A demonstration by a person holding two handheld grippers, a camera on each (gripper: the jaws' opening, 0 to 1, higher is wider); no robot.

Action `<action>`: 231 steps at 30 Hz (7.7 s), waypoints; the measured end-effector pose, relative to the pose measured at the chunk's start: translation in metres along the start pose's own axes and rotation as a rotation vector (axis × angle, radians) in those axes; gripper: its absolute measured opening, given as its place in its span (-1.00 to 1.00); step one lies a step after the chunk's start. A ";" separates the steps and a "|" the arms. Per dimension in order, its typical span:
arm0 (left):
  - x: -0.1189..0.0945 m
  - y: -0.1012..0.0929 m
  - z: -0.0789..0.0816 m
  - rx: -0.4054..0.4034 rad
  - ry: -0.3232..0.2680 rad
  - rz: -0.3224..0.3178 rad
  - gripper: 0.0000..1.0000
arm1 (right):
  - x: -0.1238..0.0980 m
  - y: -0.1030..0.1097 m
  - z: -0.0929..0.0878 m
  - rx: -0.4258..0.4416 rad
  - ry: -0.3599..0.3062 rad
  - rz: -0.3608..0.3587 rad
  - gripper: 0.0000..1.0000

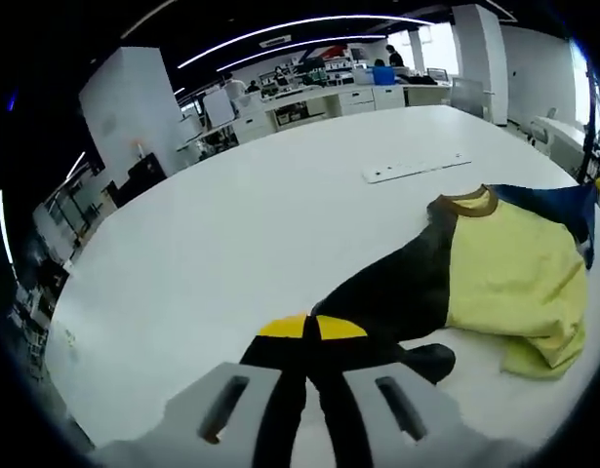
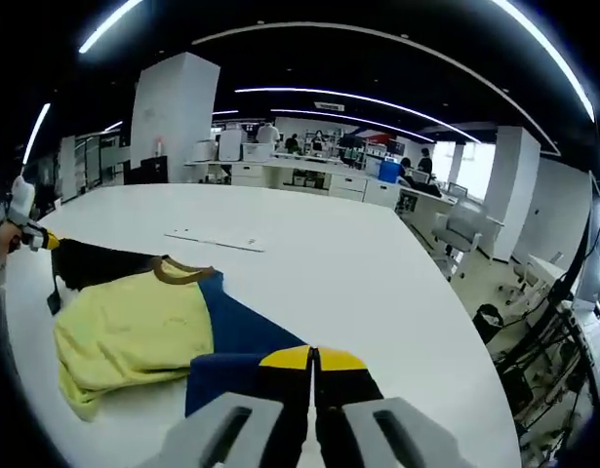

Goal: Fold the garment on the visible template until the final outline fits inside the template.

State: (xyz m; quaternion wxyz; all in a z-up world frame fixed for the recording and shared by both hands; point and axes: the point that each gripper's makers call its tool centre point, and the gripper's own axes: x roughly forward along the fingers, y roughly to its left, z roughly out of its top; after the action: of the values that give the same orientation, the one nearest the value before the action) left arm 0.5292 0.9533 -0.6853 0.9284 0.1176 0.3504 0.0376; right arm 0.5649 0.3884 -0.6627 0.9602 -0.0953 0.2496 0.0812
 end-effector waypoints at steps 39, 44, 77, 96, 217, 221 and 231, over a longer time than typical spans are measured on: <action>0.016 0.006 -0.019 -0.007 -0.019 -0.017 0.01 | 0.043 -0.010 -0.032 0.063 0.153 0.060 -0.39; 0.000 -0.005 -0.020 -0.015 -0.046 -0.050 0.26 | 0.025 0.004 -0.038 0.098 0.183 0.100 -0.16; -0.094 -0.081 -0.019 0.020 -0.180 -0.275 0.98 | -0.013 0.016 -0.116 0.196 0.339 0.085 -0.39; -0.107 -0.102 -0.037 0.047 -0.152 -0.322 0.91 | -0.007 0.017 -0.125 0.276 0.338 0.035 -0.71; -0.115 -0.116 -0.034 0.049 -0.165 -0.352 0.79 | -0.014 -0.044 -0.070 0.173 0.247 0.180 0.44; -0.113 -0.119 -0.031 0.017 -0.171 -0.376 0.71 | -0.021 -0.015 -0.060 0.145 0.222 0.242 0.42; -0.099 -0.137 -0.029 0.080 -0.168 -0.411 0.53 | -0.035 0.048 -0.042 0.052 0.184 0.374 0.34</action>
State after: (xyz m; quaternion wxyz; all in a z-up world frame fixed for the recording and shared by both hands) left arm 0.4344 0.8112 -0.6761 0.9372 0.0832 0.2894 -0.1760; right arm 0.5054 0.4213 -0.6883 0.9037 -0.0295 0.3517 0.2424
